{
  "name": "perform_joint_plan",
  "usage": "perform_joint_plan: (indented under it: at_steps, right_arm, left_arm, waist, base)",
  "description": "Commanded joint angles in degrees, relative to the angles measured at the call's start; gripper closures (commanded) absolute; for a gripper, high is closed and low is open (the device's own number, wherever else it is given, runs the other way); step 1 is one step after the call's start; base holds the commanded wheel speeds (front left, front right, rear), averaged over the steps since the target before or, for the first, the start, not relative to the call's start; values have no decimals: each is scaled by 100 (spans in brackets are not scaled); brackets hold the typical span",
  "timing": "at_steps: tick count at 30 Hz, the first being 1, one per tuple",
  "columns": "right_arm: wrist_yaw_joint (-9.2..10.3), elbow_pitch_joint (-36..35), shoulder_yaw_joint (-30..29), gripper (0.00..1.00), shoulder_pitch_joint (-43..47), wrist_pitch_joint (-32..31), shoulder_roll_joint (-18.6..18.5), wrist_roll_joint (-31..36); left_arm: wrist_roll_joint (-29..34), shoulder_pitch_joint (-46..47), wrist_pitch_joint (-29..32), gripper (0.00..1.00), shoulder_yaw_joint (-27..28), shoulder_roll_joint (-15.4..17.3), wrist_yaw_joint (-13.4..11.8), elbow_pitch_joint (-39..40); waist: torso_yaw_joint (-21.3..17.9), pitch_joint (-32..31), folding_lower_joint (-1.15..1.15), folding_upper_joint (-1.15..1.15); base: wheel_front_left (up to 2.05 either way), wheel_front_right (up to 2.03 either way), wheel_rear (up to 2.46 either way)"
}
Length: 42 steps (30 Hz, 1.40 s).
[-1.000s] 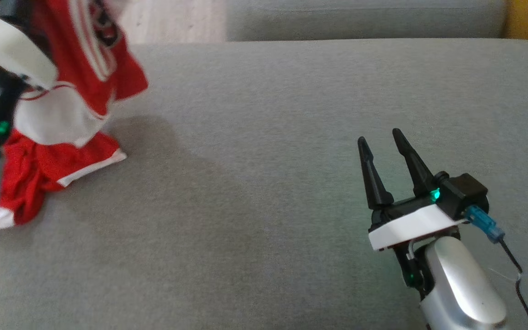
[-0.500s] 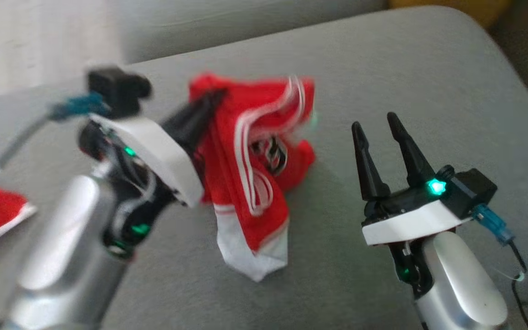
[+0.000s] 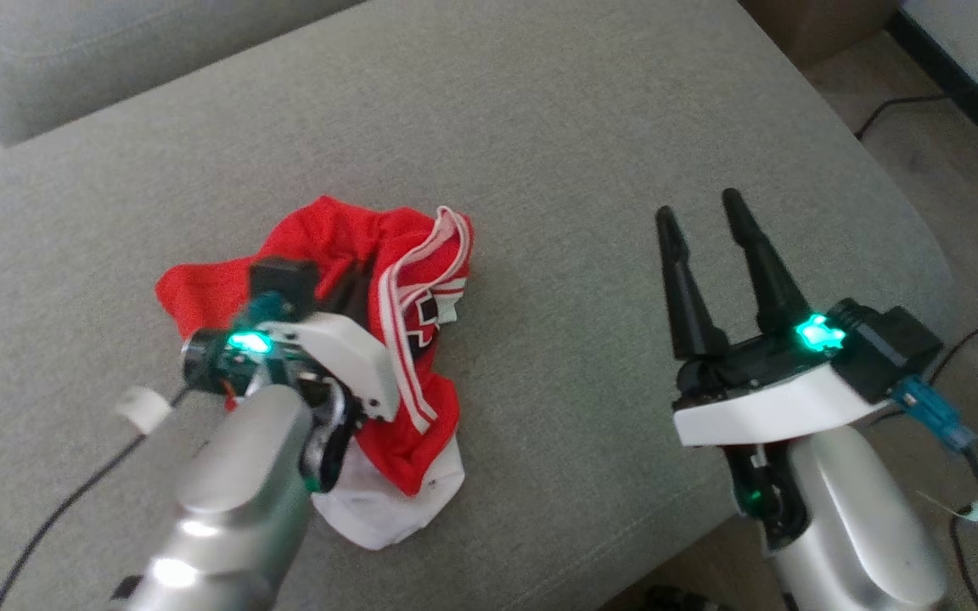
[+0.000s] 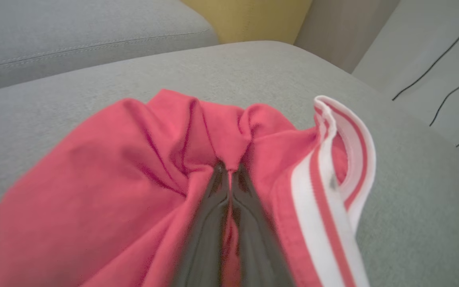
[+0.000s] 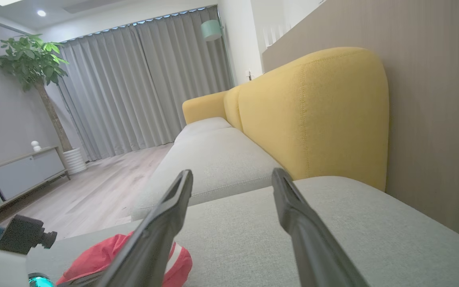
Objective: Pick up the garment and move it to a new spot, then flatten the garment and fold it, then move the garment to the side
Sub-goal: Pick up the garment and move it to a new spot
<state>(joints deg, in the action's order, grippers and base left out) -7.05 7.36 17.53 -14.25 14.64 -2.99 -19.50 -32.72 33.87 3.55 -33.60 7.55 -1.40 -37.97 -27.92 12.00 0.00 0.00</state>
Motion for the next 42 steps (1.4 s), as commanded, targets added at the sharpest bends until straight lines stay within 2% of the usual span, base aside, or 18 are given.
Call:
perform_joint_plan:
  at_steps: [1,2,6,12,16,21,26,30,33,34,42]
  right_arm:
    - [-44,-239,46,0,4,36,12,66]
    - [-44,-253,-14,0,14,36,12,131]
    - [-44,-290,-343,0,67,36,12,481]
    - [-44,-253,-868,0,223,36,12,1102]
    - [-44,-185,-1175,0,407,36,12,1453]
    - [-44,-109,-1562,0,703,2,-36,1785]
    - [-44,36,-1766,0,921,2,-28,1810]
    - [-44,226,-1994,0,1149,12,-8,1785]
    - [-44,396,-2043,0,1287,22,5,1746]
    - [-44,521,-2019,0,1337,27,8,1647]
    - [-44,703,-1835,0,1242,34,10,1437]
  left_arm:
    - [119,309,-144,12,76,47,40,24]
    - [233,366,-278,0,-14,29,63,-100]
    - [501,496,-934,0,-178,-69,61,-236]
    - [559,96,-1651,0,-103,-28,-115,383]
    - [588,-510,-1789,0,97,263,-408,1087]
    - [529,-1709,-1839,0,555,761,-960,1969]
    - [593,-2390,-1851,0,906,1042,-1074,2289]
    - [892,-2947,-1853,0,1388,1133,-1011,2640]
    - [1089,-3322,-1854,0,1822,1020,-928,2868]
    - [1202,-3495,-1854,0,2073,884,-833,3006]
    - [1657,-3814,-1855,0,2731,440,-387,3218]
  waist:
    - [47,44,0,0]
    - [126,27,0,0]
    - [575,-150,0,0]
    - [1373,-578,0,0]
    - [1848,-827,0,0]
    - [2386,-972,0,0]
    - [2586,-1009,0,0]
    - [2639,-1037,0,0]
    - [2620,-1055,0,0]
    - [2616,-1052,0,0]
    - [2594,-1033,0,0]
  base:
    - [0,0,0]
    - [0,0,0]
    - [0,0,0]
    - [0,0,0]
    - [0,0,0]
    - [0,0,0]
    - [0,0,0]
    - [0,0,0]
    - [0,0,0]
    - [0,0,0]
    - [0,0,0]
